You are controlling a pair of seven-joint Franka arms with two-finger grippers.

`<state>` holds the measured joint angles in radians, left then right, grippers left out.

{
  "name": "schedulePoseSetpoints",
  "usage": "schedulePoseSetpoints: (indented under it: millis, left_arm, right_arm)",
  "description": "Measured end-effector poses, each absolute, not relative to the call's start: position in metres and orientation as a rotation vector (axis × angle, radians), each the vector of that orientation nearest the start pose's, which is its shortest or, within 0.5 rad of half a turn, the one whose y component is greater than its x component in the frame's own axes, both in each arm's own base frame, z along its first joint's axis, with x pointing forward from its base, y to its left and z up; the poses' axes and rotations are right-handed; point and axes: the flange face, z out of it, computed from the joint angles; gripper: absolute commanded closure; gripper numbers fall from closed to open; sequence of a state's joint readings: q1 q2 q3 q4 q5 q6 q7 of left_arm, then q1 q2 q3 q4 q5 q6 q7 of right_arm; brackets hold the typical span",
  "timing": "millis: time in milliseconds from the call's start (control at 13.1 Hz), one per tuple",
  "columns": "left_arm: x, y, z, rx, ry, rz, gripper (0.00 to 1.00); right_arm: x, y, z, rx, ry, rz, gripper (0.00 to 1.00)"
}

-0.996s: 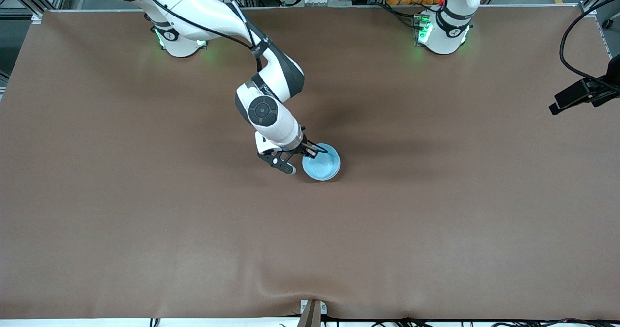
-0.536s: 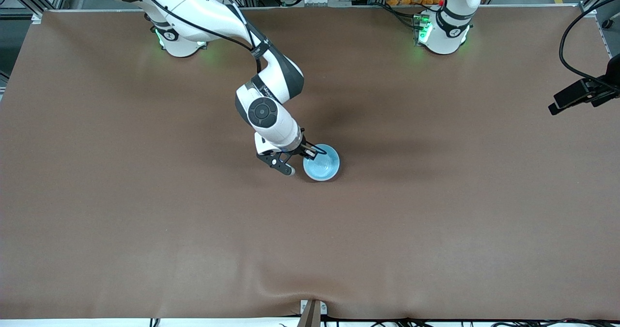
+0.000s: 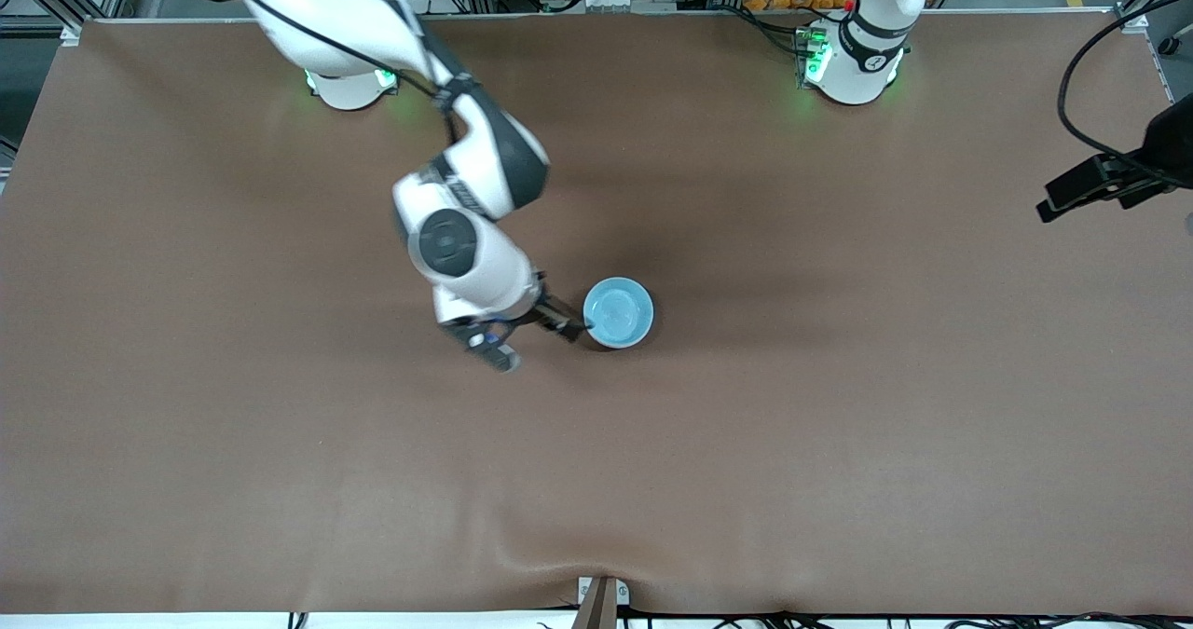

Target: Stack pink and blue bowls on white bowl

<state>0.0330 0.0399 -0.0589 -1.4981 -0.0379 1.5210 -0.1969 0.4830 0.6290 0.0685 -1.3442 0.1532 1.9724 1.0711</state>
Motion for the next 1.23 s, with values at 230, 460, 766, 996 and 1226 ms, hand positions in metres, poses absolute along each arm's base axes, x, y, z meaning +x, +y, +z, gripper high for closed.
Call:
schedulePoseSetpoints:
  millis: [230,460,766,996,1226]
  left_arm:
    - [0.57,-0.049,0.615,-3.175,-0.182,0.066,0.0]
    - [0.591,-0.094,0.578,-3.188,-0.072,0.076,0.0]
    - [0.621,-0.127,0.519,-3.2,-0.008,0.091,0.0]
    - [0.622,-0.132,0.519,-3.187,-0.001,0.077,0.0]
    - [0.594,-0.125,0.571,-3.167,-0.008,0.065,0.0]
  right_arm:
    - [0.665,0.298,0.412,-2.884,0.793,0.167,0.0]
    - [0.688,0.213,0.453,-2.912,0.697,0.136,0.0]
    - [0.681,0.112,0.533,-2.943,0.561,0.09,0.0]
    - [0.648,0.086,0.606,-2.986,0.465,0.005,0.0]
    - [0.61,0.057,0.653,-3.05,0.339,0.014,0.0]
